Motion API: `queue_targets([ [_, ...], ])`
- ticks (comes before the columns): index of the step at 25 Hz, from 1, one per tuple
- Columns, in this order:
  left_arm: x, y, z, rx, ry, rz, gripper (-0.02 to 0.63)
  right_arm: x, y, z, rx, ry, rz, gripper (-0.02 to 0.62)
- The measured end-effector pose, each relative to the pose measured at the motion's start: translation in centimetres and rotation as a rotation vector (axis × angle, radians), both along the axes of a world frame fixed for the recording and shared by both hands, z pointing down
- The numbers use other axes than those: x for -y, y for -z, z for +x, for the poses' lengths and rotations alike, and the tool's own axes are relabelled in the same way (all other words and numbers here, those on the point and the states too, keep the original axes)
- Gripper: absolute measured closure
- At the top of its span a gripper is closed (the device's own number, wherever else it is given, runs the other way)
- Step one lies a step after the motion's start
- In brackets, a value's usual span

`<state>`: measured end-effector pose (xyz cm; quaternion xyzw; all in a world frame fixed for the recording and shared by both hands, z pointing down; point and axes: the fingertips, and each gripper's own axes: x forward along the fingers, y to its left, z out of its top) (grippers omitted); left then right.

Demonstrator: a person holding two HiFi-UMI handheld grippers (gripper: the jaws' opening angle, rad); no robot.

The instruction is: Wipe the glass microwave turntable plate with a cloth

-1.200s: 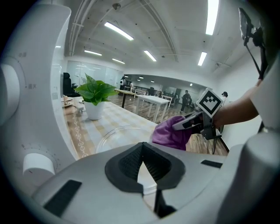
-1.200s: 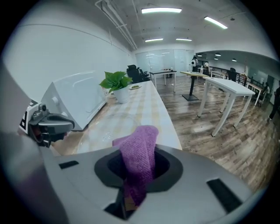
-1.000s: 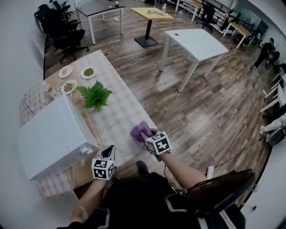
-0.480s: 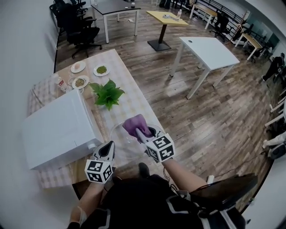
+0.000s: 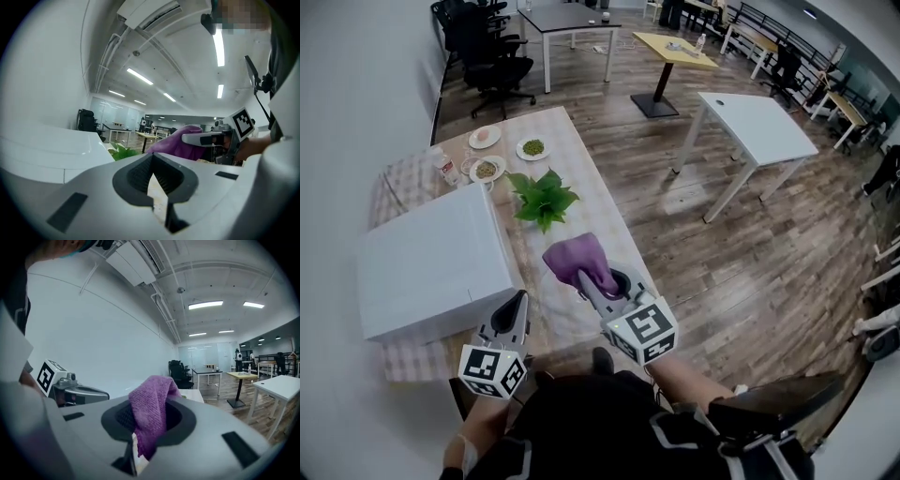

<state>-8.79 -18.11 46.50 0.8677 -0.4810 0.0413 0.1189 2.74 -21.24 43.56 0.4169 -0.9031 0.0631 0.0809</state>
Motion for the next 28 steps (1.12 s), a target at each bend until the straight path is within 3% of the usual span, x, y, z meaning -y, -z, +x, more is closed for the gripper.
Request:
queue_targets([
  [4, 0.2, 1.4, -1.2, 0.011, 0.067, 0.005, 0.598, -0.1, 1.4, -0.5, 0.015, 0.002, 0.039, 0.523],
  [10, -0.1, 3.2, -1.7, -0.038, 0.089, 0.043, 0.598, -0.2, 2.4, -1.2, 0.038, 0.034, 0.053, 0.525],
  [28, 0.4, 4.3, -3.1, -0.025, 0.15, 0.077, 0.598, 0.8, 3.0, -0.9, 0.029, 0.003, 0.066, 0.528],
])
